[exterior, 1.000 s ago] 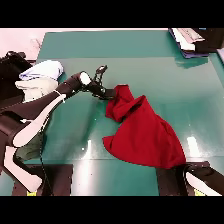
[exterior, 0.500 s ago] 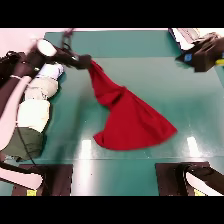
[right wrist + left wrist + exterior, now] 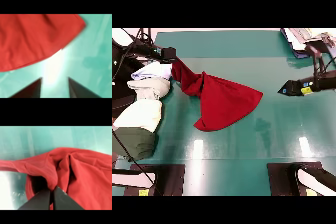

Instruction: Fold the shirts.

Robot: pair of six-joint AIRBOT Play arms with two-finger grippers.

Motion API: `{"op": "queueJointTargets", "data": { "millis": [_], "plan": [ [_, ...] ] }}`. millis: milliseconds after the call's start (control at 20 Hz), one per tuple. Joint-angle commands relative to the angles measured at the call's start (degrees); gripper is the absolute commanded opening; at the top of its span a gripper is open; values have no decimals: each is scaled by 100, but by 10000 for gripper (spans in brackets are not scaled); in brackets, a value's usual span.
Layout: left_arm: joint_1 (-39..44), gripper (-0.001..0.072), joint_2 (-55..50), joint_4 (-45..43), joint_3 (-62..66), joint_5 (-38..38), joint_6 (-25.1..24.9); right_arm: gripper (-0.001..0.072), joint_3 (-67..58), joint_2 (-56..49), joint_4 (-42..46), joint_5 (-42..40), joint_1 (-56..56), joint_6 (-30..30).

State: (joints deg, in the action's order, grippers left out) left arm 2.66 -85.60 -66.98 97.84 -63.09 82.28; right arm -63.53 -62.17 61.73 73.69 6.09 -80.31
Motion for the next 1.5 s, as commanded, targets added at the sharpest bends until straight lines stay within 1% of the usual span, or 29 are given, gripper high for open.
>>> {"op": "queueJointTargets", "data": {
  "millis": [0, 100, 300, 500, 650, 700, 750, 800, 850, 950, 1050, 1300, 1450],
  "plan": [
    [-55, 26, 20, -2, 7, -133, -15, 393, 748, -776, -883, -326, 708, 15],
    [-55, 26, 13, 13, 7, -151, 24, 383, 826, -1353, -1270, -752, 688, 197],
    [-55, 26, 13, 15, 7, -179, 35, 383, 415, -2347, -1486, -1637, 269, 195],
    [-55, 26, 13, 15, 7, -164, 42, 383, -459, -3285, -1521, -1810, -251, 192],
    [-55, 26, 13, 15, 7, -170, 42, 375, -1010, -3790, -1502, -1827, -549, 188],
    [-57, 26, 13, 15, 7, -170, 42, 343, -1141, -3895, -1502, -1818, -601, 188],
    [-57, 26, 13, 15, 7, -170, 42, 247, -1226, -3950, -1491, -1803, -638, 192],
    [-55, 26, 15, 15, 7, -170, 42, 56, -1296, -3950, -1438, -1762, -638, 197],
    [-57, 26, 28, 17, 9, -157, 42, 15, -1351, -3886, -1368, -1700, -640, 221],
    [-57, 26, 184, 9, 13, 63, 37, 14, -1508, -3530, -1252, -1556, -590, 461],
    [-57, 26, 616, 9, 129, 442, 35, 14, -1871, -2887, -909, -1482, -466, 542],
    [-57, 26, 1974, -28, 1432, 487, 2, 14, -3550, -911, -761, -901, 90, 719],
    [-57, 25, 2809, -39, 2079, 586, -33, 14, -4365, 59, -761, -859, 422, 719]
  ]
}}
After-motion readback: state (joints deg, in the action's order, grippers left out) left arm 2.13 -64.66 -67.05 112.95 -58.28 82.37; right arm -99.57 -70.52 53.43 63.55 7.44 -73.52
